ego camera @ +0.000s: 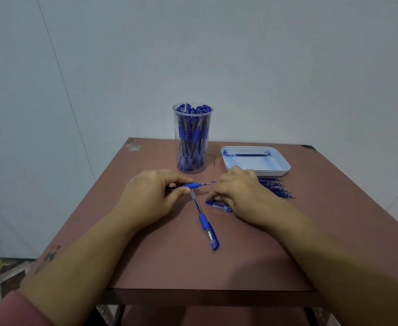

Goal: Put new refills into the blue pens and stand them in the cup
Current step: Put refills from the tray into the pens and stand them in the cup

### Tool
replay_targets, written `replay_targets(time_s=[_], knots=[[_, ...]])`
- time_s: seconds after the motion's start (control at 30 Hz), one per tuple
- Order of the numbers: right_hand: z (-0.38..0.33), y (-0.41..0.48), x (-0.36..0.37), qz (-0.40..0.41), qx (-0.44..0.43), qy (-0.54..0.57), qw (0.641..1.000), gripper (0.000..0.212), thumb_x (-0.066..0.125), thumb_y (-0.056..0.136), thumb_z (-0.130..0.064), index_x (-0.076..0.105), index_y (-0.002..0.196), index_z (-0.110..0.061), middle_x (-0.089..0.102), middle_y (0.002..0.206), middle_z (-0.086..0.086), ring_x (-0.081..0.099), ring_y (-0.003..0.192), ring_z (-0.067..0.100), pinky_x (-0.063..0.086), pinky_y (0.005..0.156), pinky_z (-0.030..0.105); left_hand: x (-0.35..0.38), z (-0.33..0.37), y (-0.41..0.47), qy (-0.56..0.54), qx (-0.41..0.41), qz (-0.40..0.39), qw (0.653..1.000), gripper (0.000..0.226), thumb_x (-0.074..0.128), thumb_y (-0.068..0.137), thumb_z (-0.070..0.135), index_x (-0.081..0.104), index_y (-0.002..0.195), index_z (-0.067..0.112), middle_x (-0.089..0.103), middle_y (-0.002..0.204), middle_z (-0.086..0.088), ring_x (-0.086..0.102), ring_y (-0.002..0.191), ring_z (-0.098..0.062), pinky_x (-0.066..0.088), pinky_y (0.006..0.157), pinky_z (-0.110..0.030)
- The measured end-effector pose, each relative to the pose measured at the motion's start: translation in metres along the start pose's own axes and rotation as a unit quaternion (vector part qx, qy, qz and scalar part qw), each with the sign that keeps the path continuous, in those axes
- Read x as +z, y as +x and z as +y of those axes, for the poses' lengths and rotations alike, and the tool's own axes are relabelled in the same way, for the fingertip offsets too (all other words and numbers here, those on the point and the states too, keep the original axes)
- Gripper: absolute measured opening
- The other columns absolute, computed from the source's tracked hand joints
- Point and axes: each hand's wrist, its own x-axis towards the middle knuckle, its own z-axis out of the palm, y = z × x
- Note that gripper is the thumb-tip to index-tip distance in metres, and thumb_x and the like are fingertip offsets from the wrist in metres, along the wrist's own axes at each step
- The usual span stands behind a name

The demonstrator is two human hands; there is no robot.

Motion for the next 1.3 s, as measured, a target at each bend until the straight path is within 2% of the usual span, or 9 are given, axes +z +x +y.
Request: replay_targets(time_s=[0.13, 0.3, 0.43, 0.57, 0.67, 0.77, 0.93, 1.17, 1.3], knots=[[0.003, -0.001, -0.002, 0.004, 0.007, 0.034, 0.999, 0.020, 0.054, 0.097, -0.032, 0.068, 0.110, -0.039, 0.055, 0.097, -0.019, 0.033, 0.095, 0.005, 0.023, 0.084, 0.030, 0.001, -0.001, 0.001, -0.003, 0.002, -0.005, 1.000, 0.019, 0.069, 0.087, 0.038, 0.072, 0.105, 0.040, 0.069, 0.093, 0.022, 0.050, 0.072, 0.018, 0.033, 0.061, -0.010], [0.002, -0.008, -0.010, 0.160, 0.027, 0.165, 0.973, 0.008, 0.066, 0.090, -0.032, 0.062, 0.097, -0.033, 0.056, 0.089, -0.023, 0.048, 0.094, 0.000, 0.036, 0.082, 0.014, 0.002, -0.001, 0.001, -0.017, 0.022, 0.000, 1.000, 0.020, 0.069, 0.087, 0.039, 0.072, 0.107, 0.040, 0.069, 0.095, 0.024, 0.053, 0.074, 0.011, 0.040, 0.065, -0.015], [-0.005, -0.004, -0.003, 0.132, 0.022, 0.210, 0.969, 0.022, 0.069, 0.088, -0.029, 0.071, 0.110, -0.030, 0.059, 0.088, -0.028, 0.056, 0.092, -0.001, 0.043, 0.080, 0.011, 0.003, 0.003, 0.000, -0.046, 0.034, 0.006, 0.998, 0.024, 0.062, 0.084, 0.045, 0.072, 0.105, 0.041, 0.069, 0.093, 0.026, 0.061, 0.080, 0.005, 0.048, 0.068, -0.018], [0.007, -0.008, -0.006, 0.136, 0.058, 0.229, 0.962, 0.013, 0.067, 0.090, -0.021, 0.073, 0.098, -0.029, 0.067, 0.086, -0.018, 0.061, 0.086, -0.001, 0.046, 0.075, 0.013, 0.003, 0.003, 0.001, -0.046, 0.033, 0.016, 0.998, 0.025, 0.062, 0.083, 0.045, 0.072, 0.105, 0.041, 0.066, 0.087, 0.030, 0.060, 0.078, 0.004, 0.047, 0.067, -0.018], [0.016, -0.015, -0.009, 0.138, 0.072, 0.229, 0.961, 0.021, 0.067, 0.087, -0.020, 0.065, 0.089, -0.041, 0.065, 0.085, -0.021, 0.059, 0.089, 0.001, 0.044, 0.077, 0.017, 0.003, 0.002, 0.001, -0.041, 0.032, 0.014, 0.999, 0.025, 0.062, 0.083, 0.046, 0.072, 0.105, 0.041, 0.058, 0.080, 0.038, 0.059, 0.077, 0.008, 0.043, 0.066, -0.014], [0.010, -0.014, -0.011, 0.126, 0.061, 0.228, 0.964, 0.020, 0.070, 0.087, -0.030, 0.069, 0.105, -0.040, 0.060, 0.088, -0.035, 0.054, 0.097, -0.003, 0.041, 0.081, 0.009, 0.004, 0.003, 0.001, -0.039, 0.043, 0.008, 0.998, 0.021, 0.067, 0.085, 0.041, 0.072, 0.106, 0.040, 0.055, 0.080, 0.040, 0.057, 0.076, 0.010, 0.042, 0.067, -0.014], [0.009, -0.009, -0.006, 0.122, 0.050, 0.219, 0.967, 0.017, 0.069, 0.088, -0.026, 0.074, 0.102, -0.035, 0.062, 0.087, -0.022, 0.056, 0.091, -0.003, 0.041, 0.077, 0.012, 0.004, 0.004, 0.001, -0.036, 0.049, 0.004, 0.998, 0.021, 0.073, 0.084, 0.033, 0.073, 0.105, 0.038, 0.056, 0.081, 0.038, 0.056, 0.075, 0.011, 0.041, 0.066, -0.013], [0.008, -0.008, -0.007, 0.143, -0.001, 0.166, 0.976, 0.025, 0.074, 0.084, -0.034, 0.074, 0.109, -0.030, 0.070, 0.092, -0.020, 0.056, 0.088, -0.005, 0.040, 0.078, 0.009, 0.007, 0.003, 0.002, -0.047, 0.056, 0.004, 0.997, 0.020, 0.069, 0.084, 0.039, 0.073, 0.104, 0.039, 0.055, 0.079, 0.040, 0.059, 0.073, 0.005, 0.045, 0.065, -0.019], [0.014, -0.011, -0.006, 0.160, 0.013, 0.161, 0.974, 0.019, 0.075, 0.084, -0.027, 0.076, 0.102, -0.031, 0.065, 0.082, -0.025, 0.055, 0.086, -0.002, 0.039, 0.075, 0.011, 0.008, 0.001, 0.003, -0.057, 0.053, 0.003, 0.997, 0.021, 0.068, 0.084, 0.041, 0.072, 0.104, 0.041, 0.060, 0.080, 0.036, 0.060, 0.074, 0.002, 0.046, 0.065, -0.020]])
